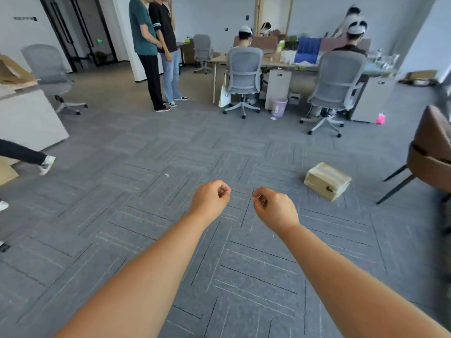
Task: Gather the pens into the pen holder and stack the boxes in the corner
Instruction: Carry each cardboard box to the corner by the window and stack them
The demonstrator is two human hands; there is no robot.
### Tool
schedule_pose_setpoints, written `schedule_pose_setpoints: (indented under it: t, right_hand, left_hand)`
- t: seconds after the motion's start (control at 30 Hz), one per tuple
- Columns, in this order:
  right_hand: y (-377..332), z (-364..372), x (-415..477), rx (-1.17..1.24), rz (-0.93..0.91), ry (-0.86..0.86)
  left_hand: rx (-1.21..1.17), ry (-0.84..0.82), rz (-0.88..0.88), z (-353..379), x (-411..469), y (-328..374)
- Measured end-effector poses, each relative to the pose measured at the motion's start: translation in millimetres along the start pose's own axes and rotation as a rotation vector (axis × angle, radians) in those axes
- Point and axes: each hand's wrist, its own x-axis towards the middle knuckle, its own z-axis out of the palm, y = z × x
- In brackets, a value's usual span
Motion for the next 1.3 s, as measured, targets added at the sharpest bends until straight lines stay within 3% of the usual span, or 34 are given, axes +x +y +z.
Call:
schedule_pose_setpoints:
  t: [0.4,0.7,1.3]
  right_hand:
    - [21,19,143,-0.084,0.204,0.139]
    - [65,34,233,-0.089,0.254,0.146]
    - [248,-11,492,-0.079,0.322,0.175]
  left_hand:
    - [-0.025,-0.188,0.222,24,200,5]
    - [-0.003,-0.25,0.24,65,296,4]
    - [-0.035,-0.315,0.231,216,559,101]
